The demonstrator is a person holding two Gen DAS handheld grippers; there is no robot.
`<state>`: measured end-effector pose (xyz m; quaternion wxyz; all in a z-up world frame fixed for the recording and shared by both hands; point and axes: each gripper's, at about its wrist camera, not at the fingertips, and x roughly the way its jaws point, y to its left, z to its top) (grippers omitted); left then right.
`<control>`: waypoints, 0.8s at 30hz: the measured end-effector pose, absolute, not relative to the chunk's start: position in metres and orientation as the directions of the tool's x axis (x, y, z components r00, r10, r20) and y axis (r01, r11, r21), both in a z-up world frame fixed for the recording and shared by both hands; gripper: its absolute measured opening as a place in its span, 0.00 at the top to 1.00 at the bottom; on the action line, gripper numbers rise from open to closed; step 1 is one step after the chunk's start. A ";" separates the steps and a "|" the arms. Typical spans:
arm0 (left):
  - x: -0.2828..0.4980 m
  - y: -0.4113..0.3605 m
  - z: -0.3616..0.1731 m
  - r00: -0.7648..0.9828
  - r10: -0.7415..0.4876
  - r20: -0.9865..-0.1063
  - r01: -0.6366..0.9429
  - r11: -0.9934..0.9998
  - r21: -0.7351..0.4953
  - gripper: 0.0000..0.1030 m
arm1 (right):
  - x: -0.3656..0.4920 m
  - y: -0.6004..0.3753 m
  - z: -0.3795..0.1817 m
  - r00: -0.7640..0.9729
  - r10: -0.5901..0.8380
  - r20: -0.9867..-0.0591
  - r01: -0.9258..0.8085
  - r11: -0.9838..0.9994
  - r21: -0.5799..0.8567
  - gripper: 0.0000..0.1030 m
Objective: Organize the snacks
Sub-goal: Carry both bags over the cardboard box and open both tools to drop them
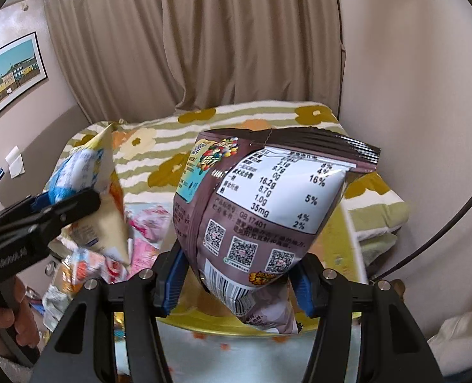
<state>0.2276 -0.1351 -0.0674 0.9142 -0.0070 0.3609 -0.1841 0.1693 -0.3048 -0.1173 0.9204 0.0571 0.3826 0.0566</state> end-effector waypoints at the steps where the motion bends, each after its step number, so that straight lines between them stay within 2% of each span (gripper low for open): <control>1: 0.233 -0.148 -0.071 0.659 -0.347 -0.668 0.329 0.931 -0.160 0.46 | 0.172 -0.311 -0.118 0.695 0.147 -0.703 -0.061 0.987 0.146 0.48; 8: 0.261 -0.209 -0.108 0.564 -0.321 -0.761 0.303 0.937 -0.171 0.46 | 0.189 -0.349 -0.137 0.646 0.141 -0.750 -0.058 0.989 0.136 0.48; 19: 0.291 -0.231 -0.142 0.449 -0.261 -0.855 0.318 0.940 -0.120 0.44 | 0.201 -0.363 -0.159 0.598 0.153 -0.786 -0.035 0.986 0.166 0.48; 20: 0.292 -0.231 -0.142 0.443 -0.264 -0.857 0.324 0.938 -0.121 0.39 | 0.202 -0.362 -0.160 0.594 0.153 -0.790 -0.037 0.986 0.163 0.48; 23: 0.292 -0.230 -0.139 0.462 -0.234 -0.856 0.327 0.942 -0.081 0.07 | 0.203 -0.365 -0.163 0.587 0.147 -0.796 -0.037 0.987 0.155 0.48; 24: 0.290 -0.229 -0.136 0.479 -0.224 -0.849 0.324 0.944 -0.066 0.06 | 0.203 -0.366 -0.163 0.585 0.145 -0.798 -0.035 0.987 0.154 0.48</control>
